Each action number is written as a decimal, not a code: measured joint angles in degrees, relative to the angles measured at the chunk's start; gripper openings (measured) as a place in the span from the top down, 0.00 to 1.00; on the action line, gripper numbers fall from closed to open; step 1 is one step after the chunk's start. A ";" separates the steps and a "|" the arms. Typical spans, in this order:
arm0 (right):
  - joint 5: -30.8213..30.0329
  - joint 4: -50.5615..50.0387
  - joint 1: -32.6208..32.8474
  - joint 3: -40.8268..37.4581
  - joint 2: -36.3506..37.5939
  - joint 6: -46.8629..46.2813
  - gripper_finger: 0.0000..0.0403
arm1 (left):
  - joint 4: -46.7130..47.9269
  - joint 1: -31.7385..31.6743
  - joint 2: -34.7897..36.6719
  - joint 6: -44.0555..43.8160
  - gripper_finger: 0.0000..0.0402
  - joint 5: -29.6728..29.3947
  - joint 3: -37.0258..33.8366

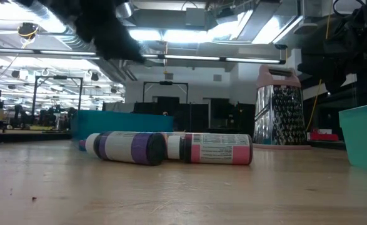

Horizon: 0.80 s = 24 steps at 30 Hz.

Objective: Pick & Place Food Item
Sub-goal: Put the violet food coloring bottle into the green bin

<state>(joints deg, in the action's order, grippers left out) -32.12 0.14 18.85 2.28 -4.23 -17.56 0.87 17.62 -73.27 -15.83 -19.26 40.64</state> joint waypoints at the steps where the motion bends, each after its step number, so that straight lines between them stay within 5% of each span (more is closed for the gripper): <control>1: 0.00 0.00 0.00 0.00 0.00 0.00 0.37 | 0.34 1.18 -1.92 -0.29 0.53 -0.90 0.34; 7: 0.00 0.00 0.00 0.00 0.00 -0.04 0.37 | 3.37 5.70 -12.72 0.01 0.53 -1.95 5.87; 18: 1.53 -0.04 -0.01 0.00 0.00 -0.09 0.37 | 35.41 9.11 -24.48 0.78 0.53 -3.58 23.80; 24: 1.55 -0.09 0.00 0.00 -0.02 -0.20 0.37 | 36.11 9.73 -26.36 2.08 0.53 1.45 25.32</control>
<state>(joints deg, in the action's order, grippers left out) -30.57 0.05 18.85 2.28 -4.25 -17.76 36.98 27.35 -99.64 -13.75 -17.81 65.95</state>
